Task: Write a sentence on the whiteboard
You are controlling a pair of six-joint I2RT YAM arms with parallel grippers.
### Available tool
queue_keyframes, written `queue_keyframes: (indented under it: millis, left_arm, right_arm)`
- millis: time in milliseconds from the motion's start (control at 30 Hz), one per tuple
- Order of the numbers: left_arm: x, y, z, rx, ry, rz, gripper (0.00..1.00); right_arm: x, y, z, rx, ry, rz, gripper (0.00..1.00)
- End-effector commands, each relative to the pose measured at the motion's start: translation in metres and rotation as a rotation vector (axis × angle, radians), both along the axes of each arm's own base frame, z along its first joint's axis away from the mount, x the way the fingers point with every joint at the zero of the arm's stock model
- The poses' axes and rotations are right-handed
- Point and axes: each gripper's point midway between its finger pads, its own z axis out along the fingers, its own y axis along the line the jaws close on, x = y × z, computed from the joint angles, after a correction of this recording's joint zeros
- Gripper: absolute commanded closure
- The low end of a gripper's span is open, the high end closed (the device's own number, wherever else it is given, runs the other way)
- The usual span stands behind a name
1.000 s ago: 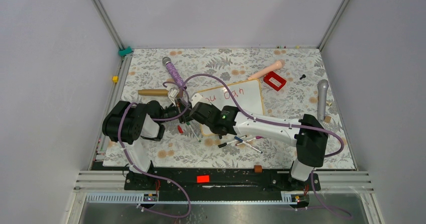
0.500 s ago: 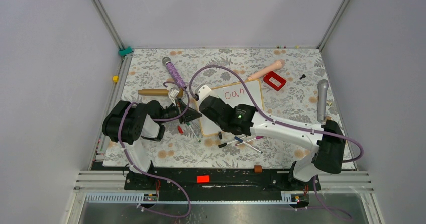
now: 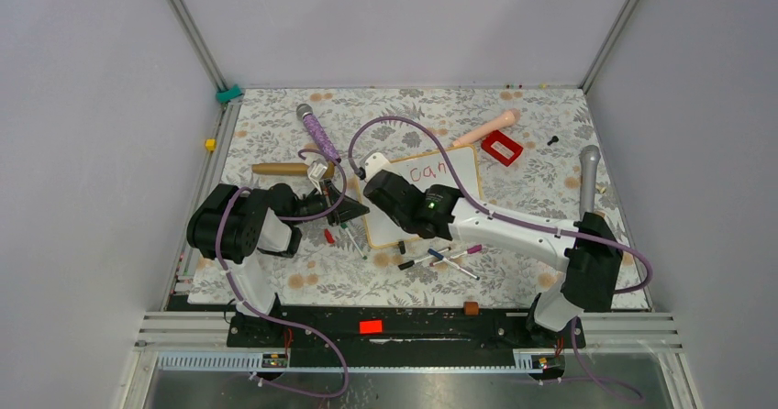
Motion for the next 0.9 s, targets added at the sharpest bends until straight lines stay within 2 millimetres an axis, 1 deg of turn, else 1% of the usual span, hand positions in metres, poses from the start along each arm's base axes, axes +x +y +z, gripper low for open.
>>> queue_keyframes:
  millis: [0,333,600,867]
  left_arm:
    - [0.005,-0.001,0.007,0.014,-0.115,-0.006,0.99]
    - [0.006,0.0,0.007,0.014,-0.115,-0.002,0.99]
    - [0.006,0.0,0.008,0.014,-0.117,-0.001,0.99]
    - [0.005,0.0,0.009,0.014,-0.122,0.0,0.99]
  right_arm:
    - [0.001,0.004,0.002,0.036,0.031,-0.01,1.0]
    - [0.0,0.003,-0.006,0.021,0.054,-0.007,1.0]
    - [0.008,-0.002,-0.007,-0.01,0.042,-0.048,1.0]
    - [0.009,0.005,-0.006,-0.002,0.052,-0.033,1.0]
